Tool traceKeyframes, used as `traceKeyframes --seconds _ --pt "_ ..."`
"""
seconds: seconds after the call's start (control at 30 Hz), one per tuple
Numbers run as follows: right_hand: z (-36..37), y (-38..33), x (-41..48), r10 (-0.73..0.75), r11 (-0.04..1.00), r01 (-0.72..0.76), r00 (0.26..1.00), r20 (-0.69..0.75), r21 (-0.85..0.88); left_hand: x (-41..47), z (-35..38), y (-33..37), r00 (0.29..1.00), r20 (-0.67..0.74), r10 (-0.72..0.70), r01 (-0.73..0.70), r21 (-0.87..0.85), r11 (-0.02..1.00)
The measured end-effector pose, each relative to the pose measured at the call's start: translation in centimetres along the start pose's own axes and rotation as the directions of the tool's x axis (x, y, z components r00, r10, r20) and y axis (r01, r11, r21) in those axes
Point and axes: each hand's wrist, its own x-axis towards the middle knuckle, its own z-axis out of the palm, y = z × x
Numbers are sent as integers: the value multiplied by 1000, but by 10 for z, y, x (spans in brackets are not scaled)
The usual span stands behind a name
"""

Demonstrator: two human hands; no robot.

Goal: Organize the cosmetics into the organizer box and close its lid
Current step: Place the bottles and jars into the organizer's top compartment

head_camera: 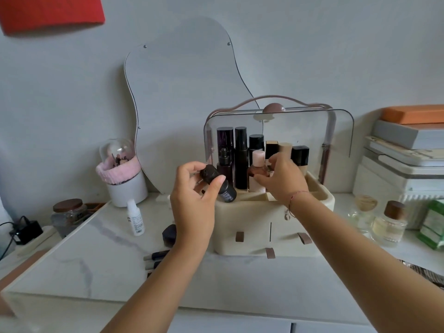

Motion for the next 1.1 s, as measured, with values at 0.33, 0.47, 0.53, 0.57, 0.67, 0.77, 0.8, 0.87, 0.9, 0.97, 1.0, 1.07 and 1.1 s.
traceKeyframes --seconds 0.33,0.47,0.53,0.57,0.67,0.77,0.8,0.87,0.9,0.97,1.0,1.07,1.1 --pt "-25 -38 -38 -442 874 375 878 185 309 2 23 14 995 79 66 -60 -74 995" --pt "-24 -38 -24 -432 874 386 896 107 296 5 26 16 984 139 111 -113 9 994" --pt "-22 -36 -12 -356 909 335 934 43 247 2 21 3 971 197 135 -162 130 978" --pt "-20 -35 -6 -316 928 305 948 21 213 -1 18 -6 964 231 131 -176 183 967" --pt "-9 -32 4 -251 958 250 968 -14 142 -12 7 -41 946 311 86 -191 327 926" --pt "7 -30 2 -218 970 222 975 -50 97 -16 -5 -63 936 344 71 -199 352 914" --pt "12 -29 0 -217 973 221 975 -52 72 -16 -7 -66 931 357 70 -202 347 916" --pt "18 -28 -3 -214 976 216 976 -50 38 -16 -9 -68 922 381 62 -201 334 921" --pt "19 -29 -3 -211 977 212 976 -55 30 -16 -9 -68 919 389 63 -202 328 923" --pt "20 -31 -4 -196 980 198 979 -61 19 -17 -9 -69 915 396 74 -212 316 925" --pt "20 -32 -4 -189 982 190 980 -61 15 -17 -9 -69 914 397 77 -214 314 925" --pt "21 -34 -4 -198 980 198 978 -72 1 -18 -9 -70 915 395 81 -216 310 926" --pt "21 -35 -4 -208 978 207 975 -76 -14 -18 -9 -71 916 393 81 -215 308 927"
